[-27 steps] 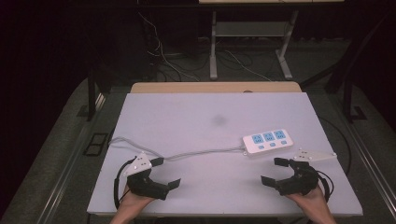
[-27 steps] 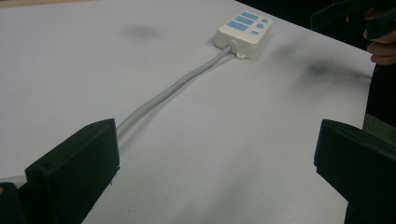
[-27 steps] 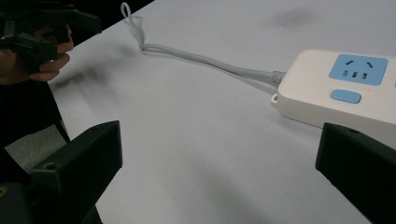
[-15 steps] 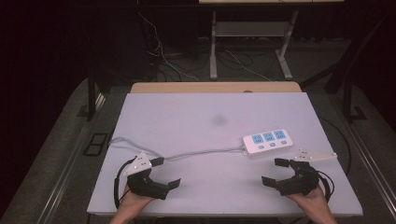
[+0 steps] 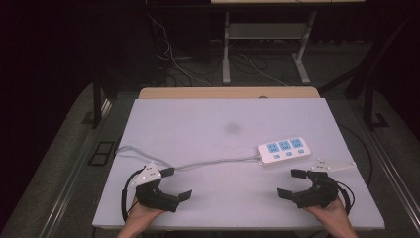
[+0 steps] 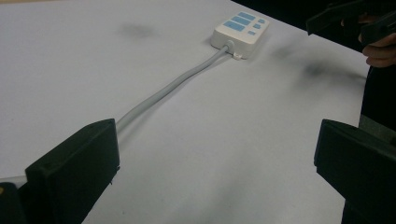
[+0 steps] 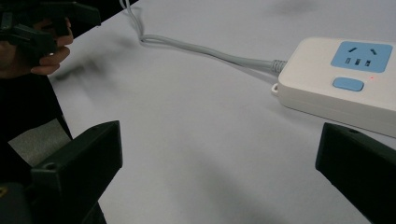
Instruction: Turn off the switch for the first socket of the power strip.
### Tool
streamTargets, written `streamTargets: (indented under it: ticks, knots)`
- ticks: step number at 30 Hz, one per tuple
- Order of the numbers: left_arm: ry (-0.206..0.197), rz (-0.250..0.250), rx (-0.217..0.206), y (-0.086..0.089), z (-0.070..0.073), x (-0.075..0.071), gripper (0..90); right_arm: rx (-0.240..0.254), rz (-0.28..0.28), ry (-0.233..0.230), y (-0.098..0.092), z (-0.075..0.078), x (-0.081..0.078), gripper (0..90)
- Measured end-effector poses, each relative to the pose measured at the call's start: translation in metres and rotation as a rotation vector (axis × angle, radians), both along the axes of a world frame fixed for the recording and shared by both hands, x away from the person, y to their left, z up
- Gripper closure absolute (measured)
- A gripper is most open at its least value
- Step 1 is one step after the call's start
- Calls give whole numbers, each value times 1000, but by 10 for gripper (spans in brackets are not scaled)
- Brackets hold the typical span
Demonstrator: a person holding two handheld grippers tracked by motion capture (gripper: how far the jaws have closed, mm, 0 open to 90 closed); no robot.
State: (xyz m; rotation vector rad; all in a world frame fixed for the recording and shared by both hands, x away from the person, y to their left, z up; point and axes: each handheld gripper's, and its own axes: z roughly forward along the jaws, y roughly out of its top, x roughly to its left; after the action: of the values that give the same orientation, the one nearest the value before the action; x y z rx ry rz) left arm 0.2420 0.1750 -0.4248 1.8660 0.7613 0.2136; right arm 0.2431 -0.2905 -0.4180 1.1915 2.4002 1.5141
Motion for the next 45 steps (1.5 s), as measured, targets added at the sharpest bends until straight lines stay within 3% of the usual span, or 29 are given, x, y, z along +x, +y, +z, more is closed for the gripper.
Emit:
streamTargets:
  ticks: [18, 31, 45]
  knots:
    - [-1, 1, 5, 0, 0, 0, 0, -34, 2, 13, 0, 8, 2, 3]
    - [1, -1, 7, 0, -1, 0, 0, -80, 42, 9, 1, 37, 16, 3]
    - [-3, 1, 12, 1, -1, -1, 0, -110, 61, 33, 4, 43, 34, 4]
